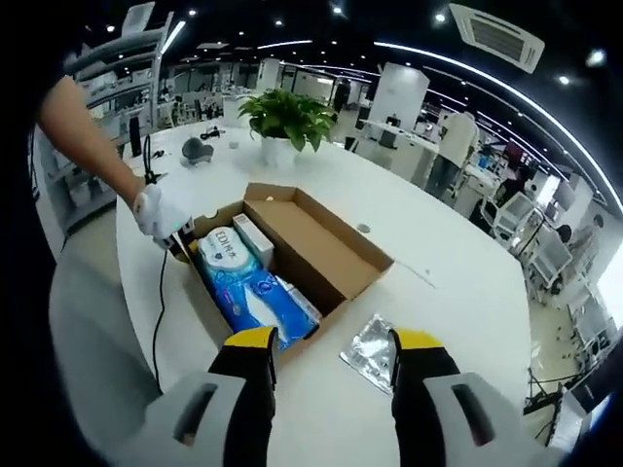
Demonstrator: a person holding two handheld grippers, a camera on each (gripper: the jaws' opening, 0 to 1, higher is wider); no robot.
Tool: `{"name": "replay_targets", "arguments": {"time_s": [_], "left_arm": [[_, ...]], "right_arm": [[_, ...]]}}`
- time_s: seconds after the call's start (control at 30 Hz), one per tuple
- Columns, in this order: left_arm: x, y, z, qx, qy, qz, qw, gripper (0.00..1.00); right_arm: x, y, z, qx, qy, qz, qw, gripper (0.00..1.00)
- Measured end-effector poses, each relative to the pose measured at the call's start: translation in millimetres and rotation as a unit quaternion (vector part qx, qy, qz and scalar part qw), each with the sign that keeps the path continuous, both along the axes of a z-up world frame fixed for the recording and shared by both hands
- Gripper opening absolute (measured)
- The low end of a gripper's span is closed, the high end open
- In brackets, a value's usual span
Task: Operate the shoe box by opening the lid, removing the specified soft item, and placing it in the target area until the item is outside and the box remains undamaged.
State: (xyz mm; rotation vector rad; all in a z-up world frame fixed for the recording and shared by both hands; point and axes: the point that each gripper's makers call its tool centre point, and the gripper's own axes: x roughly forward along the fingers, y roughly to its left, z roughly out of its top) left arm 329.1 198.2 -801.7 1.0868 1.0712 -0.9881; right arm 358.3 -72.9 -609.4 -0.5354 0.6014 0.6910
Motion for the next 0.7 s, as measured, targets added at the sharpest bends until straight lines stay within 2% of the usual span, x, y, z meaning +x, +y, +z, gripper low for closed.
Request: {"name": "replay_targets", "arguments": {"time_s": [0.17, 0.33, 0.43, 0.47, 0.53, 0.63, 0.7], "left_arm": [[-0.1, 0.0, -0.1, -0.001, -0.001, -0.001, 1.0, 0.06], [-0.2, 0.1, 0.0, -0.002, -0.004, -0.004, 1.0, 0.06], [0.1, 0.3, -0.2, -0.002, -0.004, -0.003, 1.0, 0.06], [0.2, 0.4, -0.1, -0.002, -0.003, -0.004, 1.0, 0.06], [0.3, 0.5, 0.0, -0.002, -0.002, -0.005, 1.0, 0.06], [0.1, 0.6, 0.3, -0.001, 0.0, -0.008, 1.0, 0.06], [0.2, 0.6, 0.1, -0.001, 0.002, -0.008, 1.0, 0.06]], "right_arm": [[0.1, 13.0, 1.3, -0.003, 0.0, 0.026, 0.9997, 0.42], [0.0, 17.8, -8.2, -0.034, 0.01, 0.054, 0.9979, 0.41], [-1.6, 22.7, -12.1, -0.03, 0.026, 0.061, 0.9974, 0.42], [-5.2, 26.2, -17.6, -0.034, 0.046, 0.074, 0.9956, 0.44], [-5.8, 27.8, -22.3, -0.051, 0.06, 0.093, 0.9926, 0.49], [1.2, 37.9, -13.8, -0.084, 0.082, 0.134, 0.984, 0.53], [5.4, 43.9, -8.7, -0.077, 0.093, 0.143, 0.9824, 0.53]]}}
